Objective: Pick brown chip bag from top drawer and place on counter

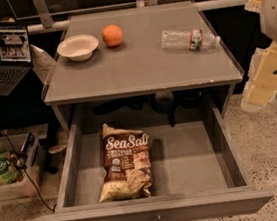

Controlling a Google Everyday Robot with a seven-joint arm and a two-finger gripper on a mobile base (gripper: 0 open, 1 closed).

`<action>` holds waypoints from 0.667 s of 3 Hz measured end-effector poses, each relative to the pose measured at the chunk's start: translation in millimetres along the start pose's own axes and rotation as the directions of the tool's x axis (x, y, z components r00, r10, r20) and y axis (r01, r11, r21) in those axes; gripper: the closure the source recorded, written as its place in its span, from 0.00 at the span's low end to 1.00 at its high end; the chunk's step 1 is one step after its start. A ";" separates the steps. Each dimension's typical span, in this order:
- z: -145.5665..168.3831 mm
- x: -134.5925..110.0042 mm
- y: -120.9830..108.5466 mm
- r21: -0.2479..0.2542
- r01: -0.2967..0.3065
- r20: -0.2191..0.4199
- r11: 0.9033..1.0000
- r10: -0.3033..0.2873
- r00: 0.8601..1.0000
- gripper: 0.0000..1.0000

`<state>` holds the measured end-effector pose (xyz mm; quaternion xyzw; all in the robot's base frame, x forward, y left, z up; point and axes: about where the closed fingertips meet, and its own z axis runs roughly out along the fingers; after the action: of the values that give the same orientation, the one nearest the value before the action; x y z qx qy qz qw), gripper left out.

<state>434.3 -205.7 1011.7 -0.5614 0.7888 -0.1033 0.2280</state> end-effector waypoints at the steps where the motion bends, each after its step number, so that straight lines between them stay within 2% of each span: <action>1: 0.0 -0.1 0.0 0.000 0.000 0.000 1.000 0.000 1.000 0.00; 2: 6.6 -14.8 6.1 -0.014 0.059 -0.002 0.998 -0.059 0.998 0.00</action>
Offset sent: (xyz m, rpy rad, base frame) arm 0.0081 0.0331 -0.0222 -0.0577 0.0434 0.1190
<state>436.2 -189.2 1006.9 -0.5858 0.7729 -0.1051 0.2203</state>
